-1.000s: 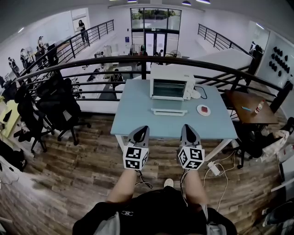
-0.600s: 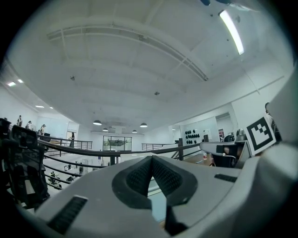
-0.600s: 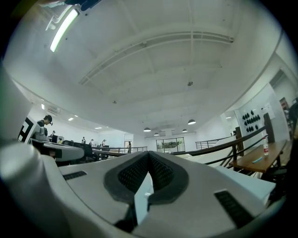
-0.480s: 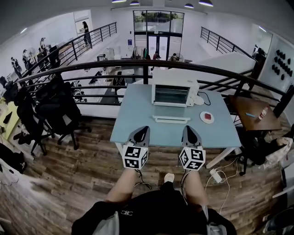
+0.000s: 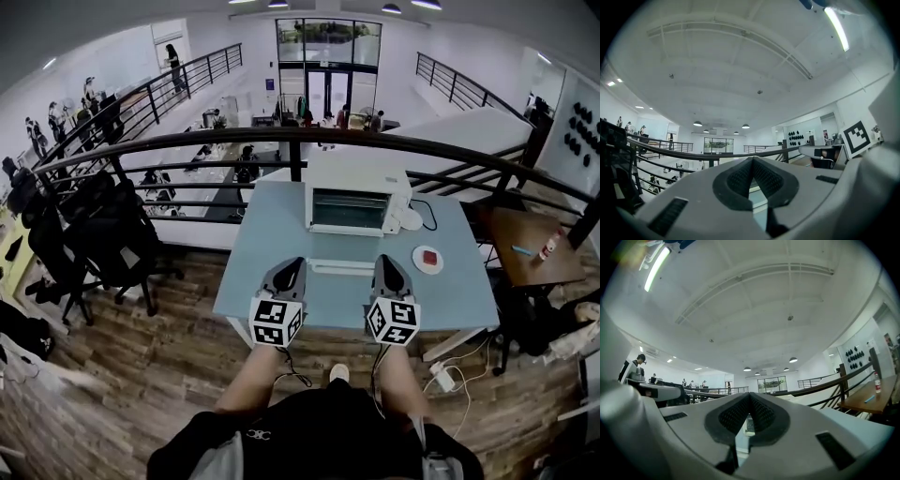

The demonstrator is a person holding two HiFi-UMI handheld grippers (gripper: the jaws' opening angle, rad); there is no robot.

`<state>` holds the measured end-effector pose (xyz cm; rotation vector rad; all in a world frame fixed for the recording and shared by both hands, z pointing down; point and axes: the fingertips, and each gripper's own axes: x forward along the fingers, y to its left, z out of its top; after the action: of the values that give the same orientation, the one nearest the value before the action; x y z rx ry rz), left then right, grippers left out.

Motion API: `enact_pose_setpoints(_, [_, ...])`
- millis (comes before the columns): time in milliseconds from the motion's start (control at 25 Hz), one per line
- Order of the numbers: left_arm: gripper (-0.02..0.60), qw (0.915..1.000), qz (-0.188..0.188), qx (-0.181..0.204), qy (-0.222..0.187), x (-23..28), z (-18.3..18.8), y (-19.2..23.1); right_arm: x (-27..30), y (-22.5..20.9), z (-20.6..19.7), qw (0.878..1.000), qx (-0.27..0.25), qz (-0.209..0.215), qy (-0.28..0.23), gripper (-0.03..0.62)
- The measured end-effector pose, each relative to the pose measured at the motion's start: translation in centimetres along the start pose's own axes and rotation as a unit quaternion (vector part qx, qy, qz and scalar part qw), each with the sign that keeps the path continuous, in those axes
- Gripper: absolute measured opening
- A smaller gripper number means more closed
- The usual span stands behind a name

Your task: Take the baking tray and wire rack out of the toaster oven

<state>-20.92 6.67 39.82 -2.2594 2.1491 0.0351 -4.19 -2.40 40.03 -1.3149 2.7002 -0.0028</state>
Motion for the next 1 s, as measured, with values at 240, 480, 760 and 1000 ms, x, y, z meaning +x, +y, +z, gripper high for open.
enact_pose_setpoints(240, [0.012,0.9999,0.002,-0.004,0.011,6.3,-0.7,0.8,5.5,-3.6,-1.0,1.000,0.009,0.002,0.010,-0.005])
enact_pose_setpoints(480, [0.012,0.9997,0.002,0.003,0.025,12.9,-0.9,1.3,10.6,-7.3,-1.7,1.000,0.020,0.005,0.020,-0.005])
enact_pose_setpoints(760, [0.012,0.9995,0.012,-0.001,0.030,19.7,-1.4,1.5,16.1,-11.4,-3.3,0.999,0.024,0.015,0.036,-0.005])
enact_pose_setpoints(1000, [0.012,0.9990,0.027,-0.015,0.031,24.3,-2.1,2.7,20.9,-13.4,-4.4,0.998,0.022,0.035,0.047,-0.005])
